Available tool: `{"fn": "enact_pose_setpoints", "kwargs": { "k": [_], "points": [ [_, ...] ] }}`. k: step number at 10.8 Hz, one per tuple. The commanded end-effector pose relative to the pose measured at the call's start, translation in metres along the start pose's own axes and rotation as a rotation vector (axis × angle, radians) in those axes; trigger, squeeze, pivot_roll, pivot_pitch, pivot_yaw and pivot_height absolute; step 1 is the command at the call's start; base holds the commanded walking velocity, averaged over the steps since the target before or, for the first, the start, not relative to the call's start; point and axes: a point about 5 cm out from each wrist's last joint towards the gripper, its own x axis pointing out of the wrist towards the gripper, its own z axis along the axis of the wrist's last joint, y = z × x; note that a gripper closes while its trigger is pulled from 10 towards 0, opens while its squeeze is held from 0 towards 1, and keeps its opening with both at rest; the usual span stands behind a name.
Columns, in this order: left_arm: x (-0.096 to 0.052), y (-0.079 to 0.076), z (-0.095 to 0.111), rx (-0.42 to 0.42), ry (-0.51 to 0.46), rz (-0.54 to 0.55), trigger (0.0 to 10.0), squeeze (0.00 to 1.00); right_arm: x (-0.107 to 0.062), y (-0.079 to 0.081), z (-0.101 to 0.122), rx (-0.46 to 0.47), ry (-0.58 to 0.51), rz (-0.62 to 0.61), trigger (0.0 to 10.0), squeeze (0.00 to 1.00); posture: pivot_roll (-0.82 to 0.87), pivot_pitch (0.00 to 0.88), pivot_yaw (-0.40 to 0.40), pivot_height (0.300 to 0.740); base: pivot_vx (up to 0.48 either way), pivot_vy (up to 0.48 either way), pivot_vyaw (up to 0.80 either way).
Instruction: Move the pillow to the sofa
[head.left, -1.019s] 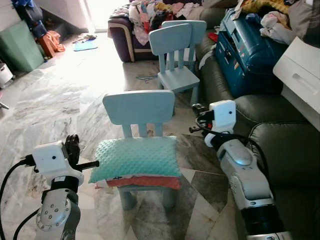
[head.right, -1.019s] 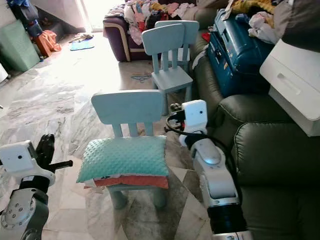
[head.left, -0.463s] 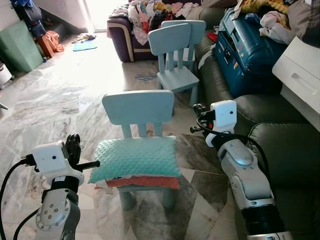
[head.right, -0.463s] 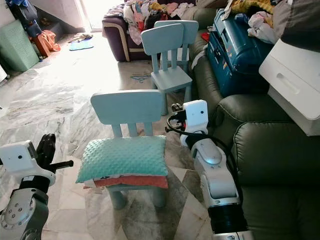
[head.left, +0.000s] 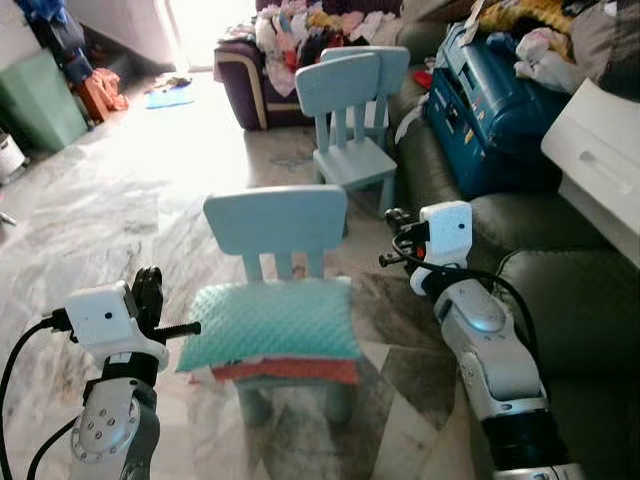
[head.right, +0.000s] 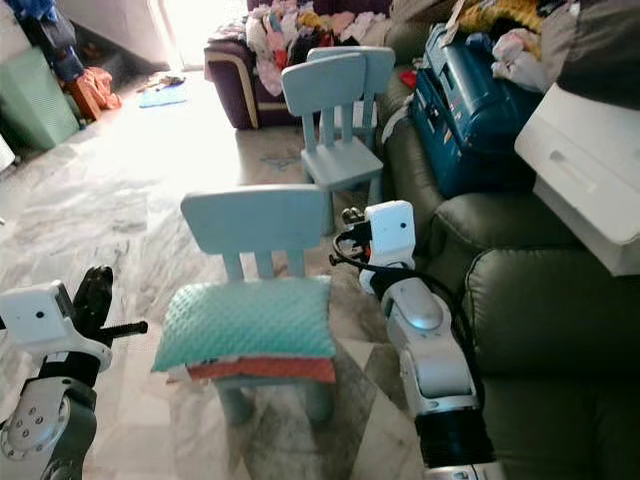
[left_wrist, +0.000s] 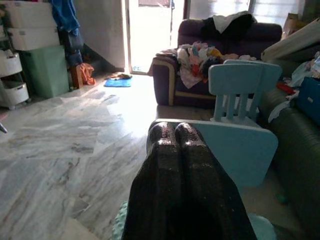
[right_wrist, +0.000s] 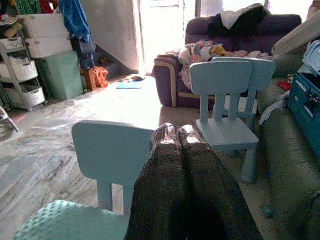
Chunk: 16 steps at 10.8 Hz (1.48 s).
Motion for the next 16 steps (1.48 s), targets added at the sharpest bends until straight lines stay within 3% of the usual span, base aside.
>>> {"fn": "enact_pose_setpoints", "kwargs": {
  "k": [1, 16],
  "points": [
    [-0.0011, 0.0027, -0.0001, 0.001, 0.002, 0.007, 10.0, 0.00, 0.0014, 0.0042, 0.0021, 0.002, -0.011, 0.019, 10.0, 0.00, -0.15, 0.086, 0.078, 0.740, 0.356, 0.000, 0.00],
    [-0.0016, 0.0013, -0.0033, -0.005, 0.013, 0.007, 10.0, 0.00, 0.0011, 0.0050, 0.0017, 0.000, -0.007, 0.024, 10.0, 0.00, -0.16, 0.094, 0.075, 0.740, 0.323, 0.000, 0.00]
  ]
}}
